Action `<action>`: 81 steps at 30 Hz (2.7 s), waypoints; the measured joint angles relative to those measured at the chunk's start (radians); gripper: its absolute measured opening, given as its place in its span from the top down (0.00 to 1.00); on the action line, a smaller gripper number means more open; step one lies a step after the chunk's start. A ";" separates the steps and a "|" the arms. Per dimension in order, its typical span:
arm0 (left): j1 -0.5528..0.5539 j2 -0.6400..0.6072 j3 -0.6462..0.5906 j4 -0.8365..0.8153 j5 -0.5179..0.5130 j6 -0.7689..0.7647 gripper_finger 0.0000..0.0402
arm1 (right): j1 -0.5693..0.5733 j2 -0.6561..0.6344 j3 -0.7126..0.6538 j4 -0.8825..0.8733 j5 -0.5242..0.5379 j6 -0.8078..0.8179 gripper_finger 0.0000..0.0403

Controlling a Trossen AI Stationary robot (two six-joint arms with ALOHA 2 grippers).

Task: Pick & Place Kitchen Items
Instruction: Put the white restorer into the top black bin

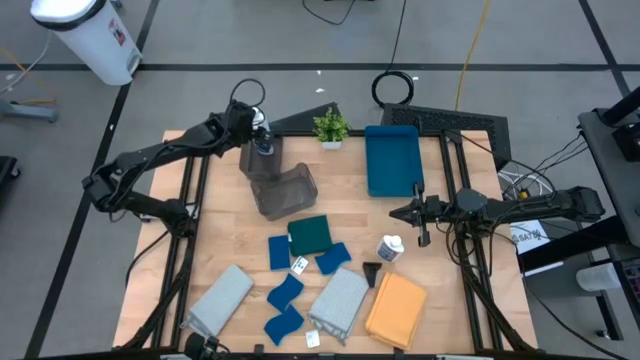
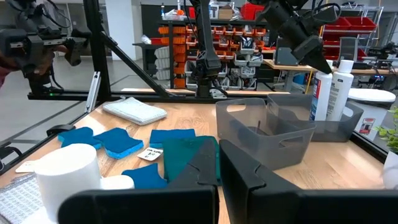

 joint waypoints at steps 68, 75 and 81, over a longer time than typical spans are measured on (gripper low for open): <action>-0.023 -0.836 -0.392 0.131 0.533 0.250 0.35 | 0.000 0.000 0.000 0.000 0.000 0.000 1.00; -0.130 -0.854 -0.472 0.180 0.593 0.291 0.35 | 0.000 0.000 0.000 0.000 0.000 0.000 1.00; -0.258 -0.885 -0.507 0.180 0.593 0.267 0.36 | 0.000 0.000 0.000 0.000 0.000 0.000 1.00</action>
